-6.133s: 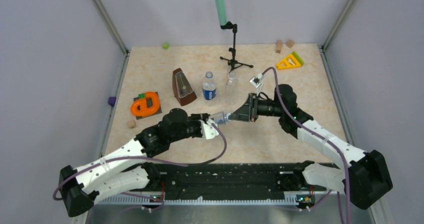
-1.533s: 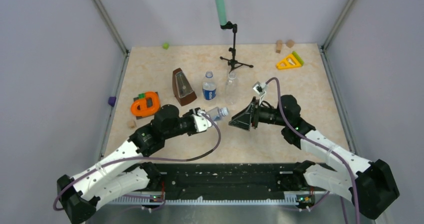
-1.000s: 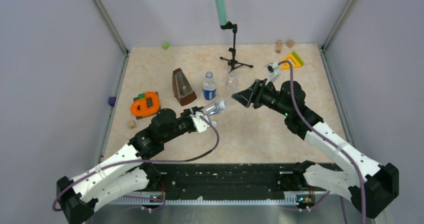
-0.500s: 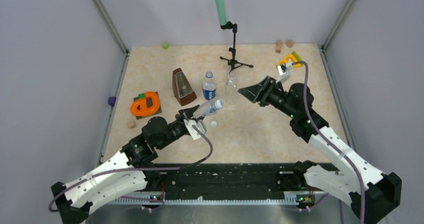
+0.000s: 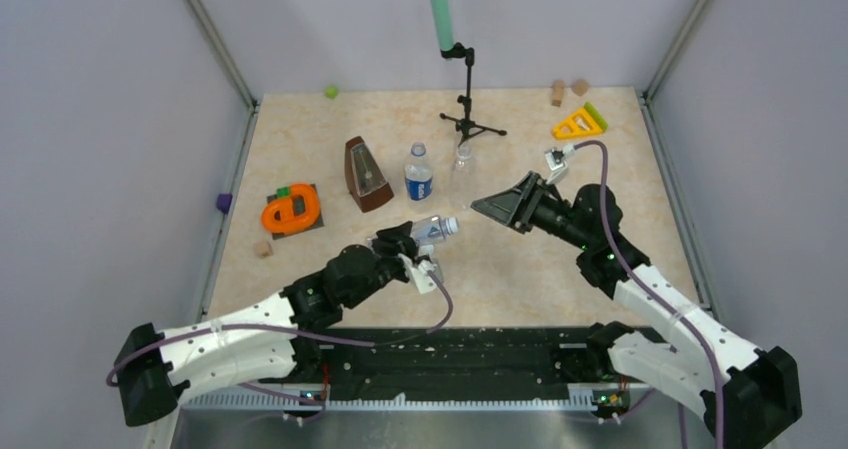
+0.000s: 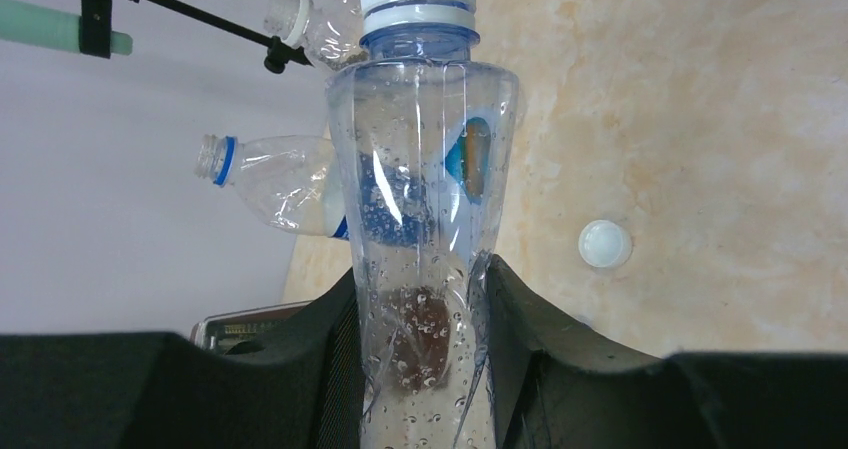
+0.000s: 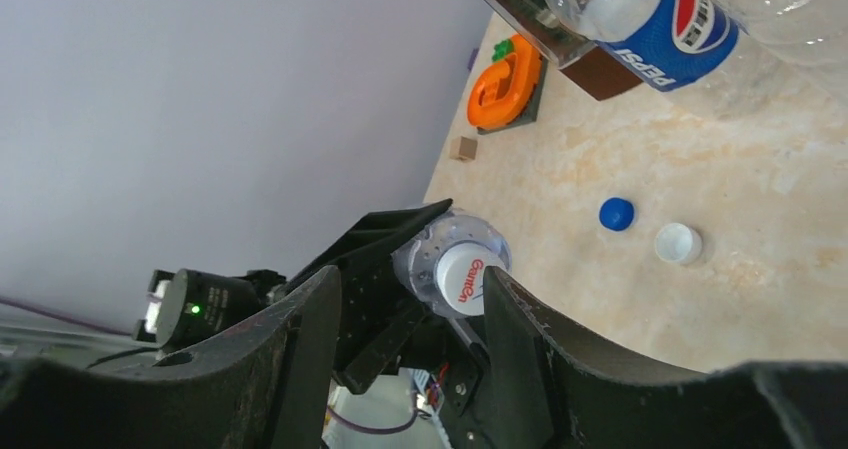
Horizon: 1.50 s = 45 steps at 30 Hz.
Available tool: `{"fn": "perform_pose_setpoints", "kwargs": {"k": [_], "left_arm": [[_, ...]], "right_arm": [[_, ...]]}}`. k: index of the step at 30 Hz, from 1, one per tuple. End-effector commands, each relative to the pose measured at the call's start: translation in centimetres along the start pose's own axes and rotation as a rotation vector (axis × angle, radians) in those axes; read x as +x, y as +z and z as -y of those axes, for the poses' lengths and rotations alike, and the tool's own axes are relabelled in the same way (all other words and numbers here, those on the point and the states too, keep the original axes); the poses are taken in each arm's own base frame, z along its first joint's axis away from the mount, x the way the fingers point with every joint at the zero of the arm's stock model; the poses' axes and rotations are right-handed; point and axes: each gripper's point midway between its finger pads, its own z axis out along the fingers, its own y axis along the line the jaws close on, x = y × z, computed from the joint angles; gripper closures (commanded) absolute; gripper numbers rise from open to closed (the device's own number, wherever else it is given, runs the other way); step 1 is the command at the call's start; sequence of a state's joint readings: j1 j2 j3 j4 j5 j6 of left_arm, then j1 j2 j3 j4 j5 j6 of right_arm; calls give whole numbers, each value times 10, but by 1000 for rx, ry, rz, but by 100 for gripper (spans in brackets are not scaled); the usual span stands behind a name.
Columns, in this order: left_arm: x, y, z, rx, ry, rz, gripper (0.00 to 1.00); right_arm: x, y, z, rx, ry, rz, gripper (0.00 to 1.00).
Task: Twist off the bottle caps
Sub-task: Unscrew the bottle cap from the plastic bottle.
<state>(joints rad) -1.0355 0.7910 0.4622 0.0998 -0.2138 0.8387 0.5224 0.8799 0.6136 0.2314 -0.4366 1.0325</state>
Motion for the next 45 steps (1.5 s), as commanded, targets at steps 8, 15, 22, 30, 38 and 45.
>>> {"fn": "perform_pose_setpoints", "kwargs": {"k": [8, 15, 22, 30, 38, 45], "left_arm": [[-19, 7, -17, -123, 40, 73, 100], [-23, 3, -16, -126, 15, 103, 100], [-18, 2, -2, -100, -16, 110, 100], [-21, 4, 2, -83, -3, 117, 100], [-20, 8, 7, -74, 5, 114, 100], [-25, 10, 7, -77, -18, 134, 100]], "right_arm": [[28, 4, 20, -37, 13, -97, 48], [31, 11, 20, -60, 21, -128, 49], [37, 7, 10, -118, 36, -128, 49], [41, 6, 6, -121, 28, -129, 50], [48, 10, 16, -88, 18, -156, 51], [54, 14, 23, -78, 15, -183, 64]]}}
